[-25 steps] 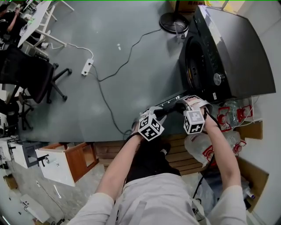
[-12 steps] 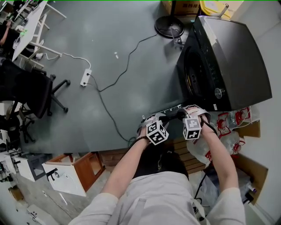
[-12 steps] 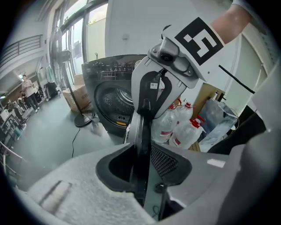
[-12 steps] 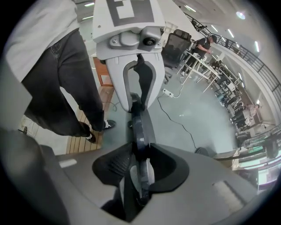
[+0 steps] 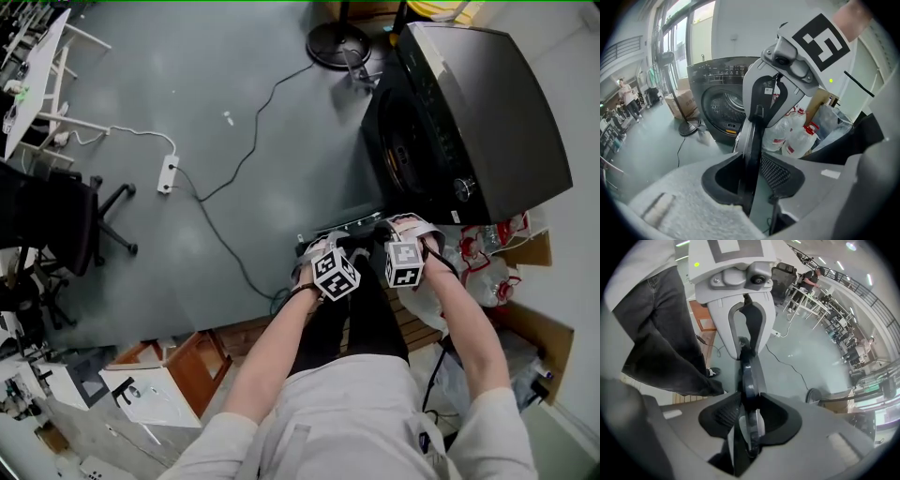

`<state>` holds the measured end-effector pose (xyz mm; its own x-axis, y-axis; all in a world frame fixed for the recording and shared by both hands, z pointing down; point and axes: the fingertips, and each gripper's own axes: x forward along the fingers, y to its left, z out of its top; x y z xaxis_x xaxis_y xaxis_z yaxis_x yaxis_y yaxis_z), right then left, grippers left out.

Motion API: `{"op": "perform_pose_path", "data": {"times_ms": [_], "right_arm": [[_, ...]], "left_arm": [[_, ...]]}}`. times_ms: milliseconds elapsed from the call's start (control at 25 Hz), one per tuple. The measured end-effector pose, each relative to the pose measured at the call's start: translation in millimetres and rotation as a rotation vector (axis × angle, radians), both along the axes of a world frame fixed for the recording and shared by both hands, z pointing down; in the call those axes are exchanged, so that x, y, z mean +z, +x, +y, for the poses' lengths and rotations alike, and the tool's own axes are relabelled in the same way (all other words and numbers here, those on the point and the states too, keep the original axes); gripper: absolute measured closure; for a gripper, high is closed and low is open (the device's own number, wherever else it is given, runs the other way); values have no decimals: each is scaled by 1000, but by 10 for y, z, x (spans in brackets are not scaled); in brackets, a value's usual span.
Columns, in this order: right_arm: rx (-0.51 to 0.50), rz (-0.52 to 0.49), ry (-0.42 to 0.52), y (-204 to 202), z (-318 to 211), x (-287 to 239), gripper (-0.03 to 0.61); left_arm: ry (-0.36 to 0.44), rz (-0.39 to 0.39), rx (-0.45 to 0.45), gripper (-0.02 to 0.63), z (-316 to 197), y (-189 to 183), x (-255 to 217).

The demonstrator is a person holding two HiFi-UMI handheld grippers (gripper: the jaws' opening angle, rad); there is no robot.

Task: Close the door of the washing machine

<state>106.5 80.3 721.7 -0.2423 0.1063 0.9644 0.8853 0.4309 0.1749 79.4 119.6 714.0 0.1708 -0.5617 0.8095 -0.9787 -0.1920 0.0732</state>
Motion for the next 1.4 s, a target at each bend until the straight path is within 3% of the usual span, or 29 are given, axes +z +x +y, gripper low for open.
{"op": "perform_pose_path", "data": {"times_ms": [440, 920, 1400], "right_arm": [[112, 18, 2, -351, -190, 52, 456], [212, 81, -23, -691, -341, 42, 454], [367, 60, -41, -1078, -656, 54, 456]], "left_arm": [[23, -46, 130, 492, -250, -428, 48], [-8, -41, 272, 488, -498, -822, 62], [-41, -66, 411, 480, -922, -1258, 90]]}}
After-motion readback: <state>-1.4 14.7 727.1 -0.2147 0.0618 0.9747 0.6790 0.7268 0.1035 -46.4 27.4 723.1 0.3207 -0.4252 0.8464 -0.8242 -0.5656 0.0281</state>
